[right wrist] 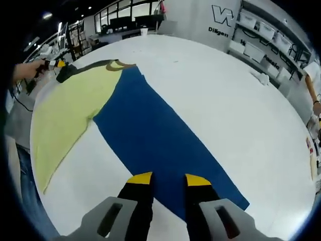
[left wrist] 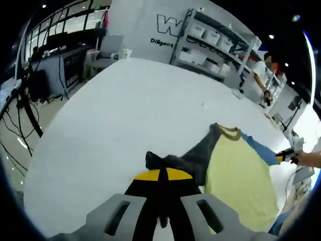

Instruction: Fold the garment on the visible template until the final outline fits inside the template.

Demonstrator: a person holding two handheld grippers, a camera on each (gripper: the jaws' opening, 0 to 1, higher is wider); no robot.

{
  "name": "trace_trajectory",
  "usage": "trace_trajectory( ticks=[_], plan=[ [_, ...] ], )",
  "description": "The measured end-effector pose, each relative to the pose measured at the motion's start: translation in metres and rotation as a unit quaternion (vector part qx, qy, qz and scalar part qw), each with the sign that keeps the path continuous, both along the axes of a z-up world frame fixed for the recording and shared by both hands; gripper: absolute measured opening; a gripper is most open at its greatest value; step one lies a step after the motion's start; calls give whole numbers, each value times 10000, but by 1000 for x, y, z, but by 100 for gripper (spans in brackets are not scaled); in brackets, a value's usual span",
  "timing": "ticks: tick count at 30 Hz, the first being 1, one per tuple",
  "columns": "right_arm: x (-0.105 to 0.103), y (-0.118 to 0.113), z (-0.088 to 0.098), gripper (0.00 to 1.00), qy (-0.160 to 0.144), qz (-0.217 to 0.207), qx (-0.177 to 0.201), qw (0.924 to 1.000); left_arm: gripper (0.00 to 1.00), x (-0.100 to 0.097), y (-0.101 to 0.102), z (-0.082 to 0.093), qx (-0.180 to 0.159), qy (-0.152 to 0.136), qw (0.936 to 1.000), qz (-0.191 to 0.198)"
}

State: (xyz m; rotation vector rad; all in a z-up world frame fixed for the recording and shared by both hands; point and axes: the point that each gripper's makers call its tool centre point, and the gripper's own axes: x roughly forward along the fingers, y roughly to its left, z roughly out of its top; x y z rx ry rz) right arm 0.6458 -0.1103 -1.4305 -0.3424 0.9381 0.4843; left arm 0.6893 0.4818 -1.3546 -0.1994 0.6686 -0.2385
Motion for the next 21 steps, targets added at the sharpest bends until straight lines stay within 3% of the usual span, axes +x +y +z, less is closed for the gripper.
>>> trace_trajectory(
  ticks=[3,6,7,10,12,14,16,21],
  plan=[
    [0,3,-1,16,6,34,-6,10000,3,5,-40,26,173,-497,9967,-611],
    [-1,4,-2,16,11,23,7,10000,3,2,-77,32,526,-801,9862,-1353],
    [-1,4,-2,16,18,21,10,10000,3,0,-89,32,499,-825,9842,-1488],
    [-2,6,-2,16,19,27,23,10000,3,-12,-122,9,540,-640,9759,-2013],
    [-2,6,-2,16,19,31,23,10000,3,-18,-136,-5,480,-510,9741,-2149],
    [-4,6,-2,16,22,23,22,10000,1,-27,-155,-17,209,-425,9718,-2309],
    [-5,5,-1,16,25,11,20,10000,7,-36,-166,-26,-48,-262,9724,-2318],
    [-6,2,0,16,4,-36,29,10000,13,-53,-165,-26,-112,-262,9686,-2472]
  ],
)
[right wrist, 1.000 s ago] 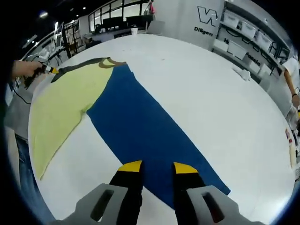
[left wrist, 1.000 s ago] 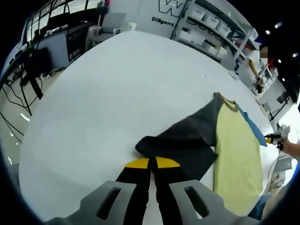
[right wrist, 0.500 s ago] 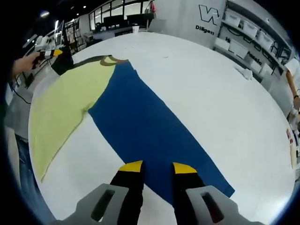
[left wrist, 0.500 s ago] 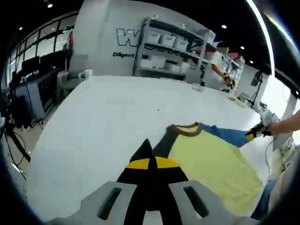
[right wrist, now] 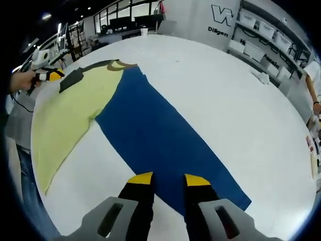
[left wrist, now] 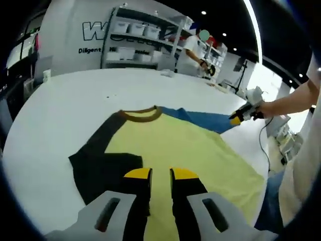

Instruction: Fold the garment on the visible template until the final outline fits inside the template.

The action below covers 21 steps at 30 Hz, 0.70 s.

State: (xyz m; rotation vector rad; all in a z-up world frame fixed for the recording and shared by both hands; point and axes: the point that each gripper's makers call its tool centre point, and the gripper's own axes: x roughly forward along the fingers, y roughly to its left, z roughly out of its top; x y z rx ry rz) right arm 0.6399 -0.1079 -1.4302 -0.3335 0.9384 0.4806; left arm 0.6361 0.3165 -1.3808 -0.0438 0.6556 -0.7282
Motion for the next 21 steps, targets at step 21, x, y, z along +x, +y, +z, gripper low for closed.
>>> trace_trajectory(
  ticks=[21],
  plan=[
    [-2,2,1,15,-18,-63,53,10000,19,61,102,-40,-207,813,9787,1874]
  ],
)
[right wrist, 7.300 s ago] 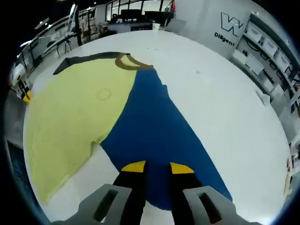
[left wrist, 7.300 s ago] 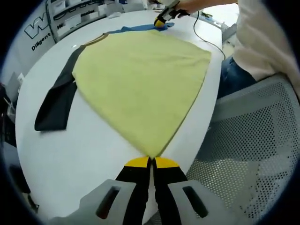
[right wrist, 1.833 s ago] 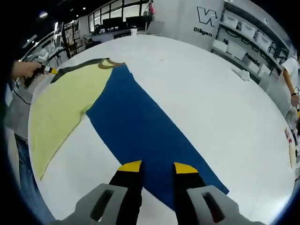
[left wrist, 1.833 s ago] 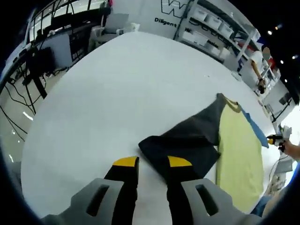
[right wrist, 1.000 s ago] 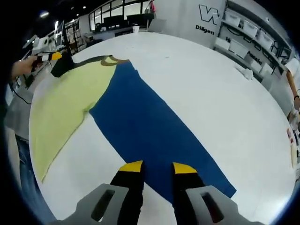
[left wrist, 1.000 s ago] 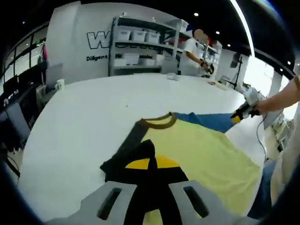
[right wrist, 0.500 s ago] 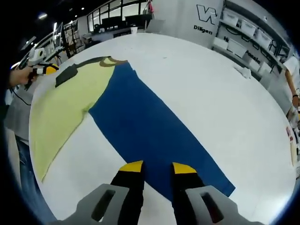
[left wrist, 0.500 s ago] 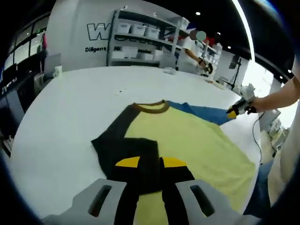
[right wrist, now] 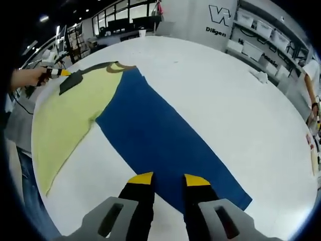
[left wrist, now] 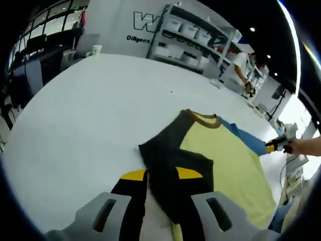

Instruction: Fold the garment on the visible template until the final outline fits inside the template.

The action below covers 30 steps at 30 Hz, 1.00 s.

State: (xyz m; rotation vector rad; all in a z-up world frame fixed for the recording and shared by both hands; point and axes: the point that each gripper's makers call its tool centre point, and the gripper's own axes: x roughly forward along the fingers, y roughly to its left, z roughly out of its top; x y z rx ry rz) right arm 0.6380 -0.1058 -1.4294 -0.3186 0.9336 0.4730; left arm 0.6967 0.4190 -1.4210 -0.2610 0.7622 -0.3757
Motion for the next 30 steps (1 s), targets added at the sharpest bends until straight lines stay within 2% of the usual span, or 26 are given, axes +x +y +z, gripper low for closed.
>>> trace_trajectory(
  ticks=[1,2,7,12,16,19,24,30],
  plan=[
    [0,0,0,15,1,-5,-1,10000,18,-3,-1,-5,-73,214,9997,51],
    [0,0,0,15,-2,-16,1,10000,16,-5,-1,-7,-82,287,9995,86],
    [1,1,-2,15,19,-15,-1,10000,5,-8,1,-9,37,251,9997,36],
    [4,5,-3,15,34,31,-9,10000,2,-5,6,5,37,61,10000,-14],
    [4,6,-9,15,98,78,-28,9999,1,-2,21,23,-33,-105,9999,81],
    [3,8,-11,14,149,115,-59,9998,1,-2,37,35,-19,-223,9996,188],
    [3,9,-15,14,195,142,-65,9997,1,-1,86,53,114,-417,9967,682],
    [2,9,-17,14,248,150,-67,9996,1,-10,156,66,322,-499,9858,1569]
  ],
)
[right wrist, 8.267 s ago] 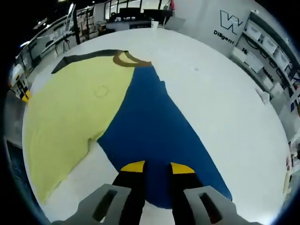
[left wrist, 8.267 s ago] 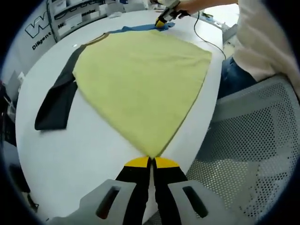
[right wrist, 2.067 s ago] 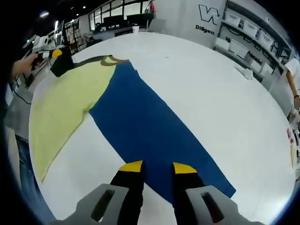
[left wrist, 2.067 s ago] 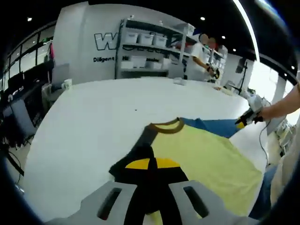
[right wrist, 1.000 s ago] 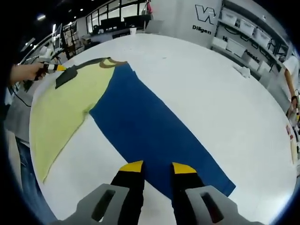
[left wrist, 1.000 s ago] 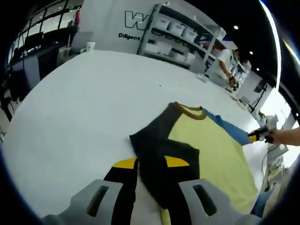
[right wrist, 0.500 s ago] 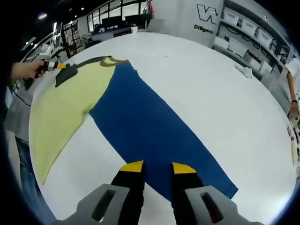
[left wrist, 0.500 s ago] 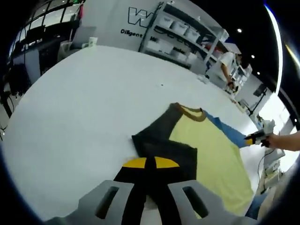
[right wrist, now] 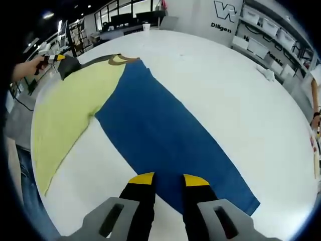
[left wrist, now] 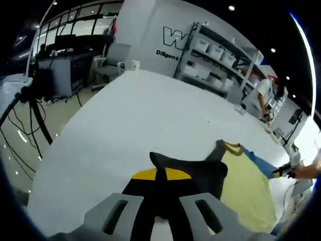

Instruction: Fold the garment on the visible template until the final outline fits inside the template.

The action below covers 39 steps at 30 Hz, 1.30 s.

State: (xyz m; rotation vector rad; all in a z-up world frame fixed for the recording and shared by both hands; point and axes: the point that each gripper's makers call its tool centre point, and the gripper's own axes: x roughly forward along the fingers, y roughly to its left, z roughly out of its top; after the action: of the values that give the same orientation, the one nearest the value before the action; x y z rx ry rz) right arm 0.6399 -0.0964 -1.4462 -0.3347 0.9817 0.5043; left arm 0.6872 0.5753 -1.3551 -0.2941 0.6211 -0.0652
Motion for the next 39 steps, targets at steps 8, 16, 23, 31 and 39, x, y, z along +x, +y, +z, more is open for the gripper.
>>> trace_trajectory(
  ticks=[8,16,23,31,39],
  plan=[
    [1,0,-1,14,20,9,-16,10000,1,-13,44,4,557,30,9983,144],
    [2,1,0,13,10,-37,12,10000,1,-13,34,27,929,-309,9944,-401],
    [4,1,0,13,23,-81,23,10000,1,9,18,92,466,-1561,9860,-351],
    [4,1,0,13,34,-79,13,10000,0,-28,-64,125,-1681,-2088,9357,-2296],
    [5,1,0,13,43,-89,19,9999,0,-65,-149,96,-2017,-1553,9037,-3443]
  ],
)
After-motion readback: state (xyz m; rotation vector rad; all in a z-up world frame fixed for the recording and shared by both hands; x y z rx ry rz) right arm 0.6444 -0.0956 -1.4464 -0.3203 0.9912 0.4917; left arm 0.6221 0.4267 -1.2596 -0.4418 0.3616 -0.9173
